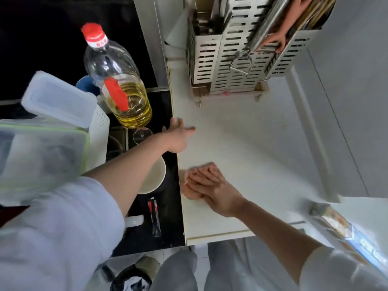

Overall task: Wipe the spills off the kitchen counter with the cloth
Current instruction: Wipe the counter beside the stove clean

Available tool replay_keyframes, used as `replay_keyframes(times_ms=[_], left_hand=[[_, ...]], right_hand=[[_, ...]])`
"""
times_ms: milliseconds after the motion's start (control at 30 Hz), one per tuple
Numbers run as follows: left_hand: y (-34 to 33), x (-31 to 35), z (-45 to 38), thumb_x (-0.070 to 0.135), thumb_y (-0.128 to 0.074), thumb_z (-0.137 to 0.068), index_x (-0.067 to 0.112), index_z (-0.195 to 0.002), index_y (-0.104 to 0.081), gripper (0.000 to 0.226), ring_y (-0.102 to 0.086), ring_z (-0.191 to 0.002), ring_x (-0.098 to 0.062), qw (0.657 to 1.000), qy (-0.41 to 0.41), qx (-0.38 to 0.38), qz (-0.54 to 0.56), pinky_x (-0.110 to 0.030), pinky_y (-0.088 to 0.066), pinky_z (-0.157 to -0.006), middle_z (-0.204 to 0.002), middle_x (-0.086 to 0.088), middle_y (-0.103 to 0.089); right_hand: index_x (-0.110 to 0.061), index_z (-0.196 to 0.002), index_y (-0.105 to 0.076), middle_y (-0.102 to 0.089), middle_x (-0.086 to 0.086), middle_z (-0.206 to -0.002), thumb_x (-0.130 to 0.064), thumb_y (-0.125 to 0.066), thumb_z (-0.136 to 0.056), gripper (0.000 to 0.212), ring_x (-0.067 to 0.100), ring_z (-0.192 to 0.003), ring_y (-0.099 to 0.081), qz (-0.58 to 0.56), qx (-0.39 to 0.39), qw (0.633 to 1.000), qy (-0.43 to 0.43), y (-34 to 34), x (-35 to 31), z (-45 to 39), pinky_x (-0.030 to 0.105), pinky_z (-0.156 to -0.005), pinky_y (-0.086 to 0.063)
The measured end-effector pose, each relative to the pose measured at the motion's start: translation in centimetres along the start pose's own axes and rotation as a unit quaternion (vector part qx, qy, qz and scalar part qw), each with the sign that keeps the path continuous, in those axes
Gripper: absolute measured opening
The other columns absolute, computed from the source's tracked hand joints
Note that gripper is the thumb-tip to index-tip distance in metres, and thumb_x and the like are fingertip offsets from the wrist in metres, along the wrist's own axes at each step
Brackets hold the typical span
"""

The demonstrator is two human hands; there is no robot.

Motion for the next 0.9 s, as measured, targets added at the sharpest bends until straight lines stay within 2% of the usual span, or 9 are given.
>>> replay_keyframes(times_ms=[67,200,300,433,533,667,733,833,900], left_hand=[[0.1,-0.3,-0.4,-0.003,-0.032,-0.089,0.038,-0.155,-0.014,0.079,0.027,-0.145,-0.037,1.000,0.002,-0.011,0.001,-0.061,0.004,-0.116,-0.162,-0.011,0.019],[0.4,-0.7,-0.3,0.008,-0.025,-0.098,0.038,-0.154,-0.016,0.064,0.026,-0.146,-0.036,1.000,0.005,-0.012,0.010,-0.060,0.006,-0.117,-0.162,-0.011,0.020],[0.1,-0.3,-0.4,0.008,-0.026,-0.098,0.031,-0.155,-0.012,0.064,0.028,-0.144,-0.041,1.000,-0.009,-0.024,-0.017,-0.064,0.004,-0.116,-0.160,-0.017,0.021],[-0.9,-0.4,-0.8,0.021,-0.042,-0.096,0.032,-0.154,-0.005,0.070,0.028,-0.142,-0.046,0.998,-0.008,-0.017,-0.061,-0.065,0.000,-0.113,-0.159,-0.020,0.022],[-0.9,-0.2,-0.6,0.038,-0.053,-0.094,0.030,-0.155,-0.003,0.080,0.025,-0.142,-0.049,0.996,-0.011,-0.006,-0.090,-0.066,-0.005,-0.113,-0.159,-0.022,0.020],[-0.9,0.0,-0.5,0.059,-0.057,-0.087,0.030,-0.154,-0.001,0.092,0.022,-0.142,-0.051,0.995,-0.014,0.010,-0.101,-0.068,-0.007,-0.112,-0.159,-0.023,0.018],[-1.3,0.1,-0.3,0.067,-0.058,-0.082,0.031,-0.154,-0.001,0.099,0.021,-0.142,-0.051,0.994,-0.012,0.023,-0.102,-0.069,-0.007,-0.112,-0.159,-0.024,0.017],[-1.8,0.1,0.0,0.071,-0.059,-0.078,0.032,-0.154,0.001,0.105,0.019,-0.144,-0.049,0.993,-0.012,0.058,-0.107,-0.068,-0.006,-0.113,-0.159,-0.023,0.017],[-1.7,0.0,0.1,0.073,-0.059,-0.077,0.033,-0.153,0.001,0.106,0.017,-0.145,-0.047,0.992,-0.009,0.066,-0.111,-0.066,-0.008,-0.114,-0.160,-0.021,0.014]], right_hand=[[-0.025,-0.155,-0.025,-0.014,-0.003,-0.164,-0.024,-0.033,-0.098,0.058,0.024,-0.152,0.003,0.003,0.020,0.996,-0.089,0.7,1.6,-4.7,0.048,-0.123,0.002],[-0.020,-0.156,-0.022,-0.014,0.001,-0.164,-0.021,-0.036,-0.100,0.058,0.030,-0.152,0.004,-0.022,0.074,0.976,-0.205,0.7,0.2,-9.3,0.049,-0.122,0.004],[-0.018,-0.152,-0.034,-0.027,-0.001,-0.160,-0.019,-0.035,-0.097,0.055,0.026,-0.152,-0.003,-0.038,0.083,0.986,-0.137,-1.9,-3.2,-2.6,0.046,-0.123,0.000],[-0.030,-0.144,-0.048,-0.031,-0.013,-0.157,-0.015,-0.049,-0.092,0.055,0.017,-0.152,-0.001,-0.058,0.042,0.996,-0.057,-3.1,-4.4,3.0,0.037,-0.123,0.005],[-0.036,-0.140,-0.052,-0.032,-0.014,-0.157,-0.014,-0.048,-0.091,0.054,0.018,-0.152,0.000,-0.062,0.039,0.994,-0.081,-2.3,-2.5,-0.2,0.041,-0.123,0.007],[-0.029,-0.145,-0.047,-0.034,-0.008,-0.156,-0.016,-0.040,-0.093,0.054,0.028,-0.151,-0.004,-0.076,0.090,0.980,-0.161,-2.2,-2.5,-1.8,0.043,-0.122,0.009],[-0.028,-0.143,-0.050,-0.037,-0.010,-0.154,-0.018,-0.041,-0.091,0.053,0.026,-0.151,-0.004,-0.077,0.087,0.983,-0.142,-3.1,-4.3,0.4,0.042,-0.122,0.007],[-0.034,-0.130,-0.063,-0.043,-0.016,-0.149,-0.013,-0.053,-0.087,0.048,0.016,-0.152,-0.007,-0.110,0.028,0.991,-0.075,-4.3,-6.1,5.1,0.041,-0.124,0.001],[-0.035,-0.130,-0.062,-0.043,-0.016,-0.149,-0.015,-0.054,-0.088,0.047,0.013,-0.152,-0.007,-0.116,0.015,0.991,-0.059,-3.6,-5.3,7.0,0.042,-0.124,-0.002]])
Point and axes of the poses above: each hand's wrist, its own z-axis away from the middle knuckle, its own y-axis out of the back of the hand, x = y × z, the point moved 7 cm from there along -z, towards the middle knuckle
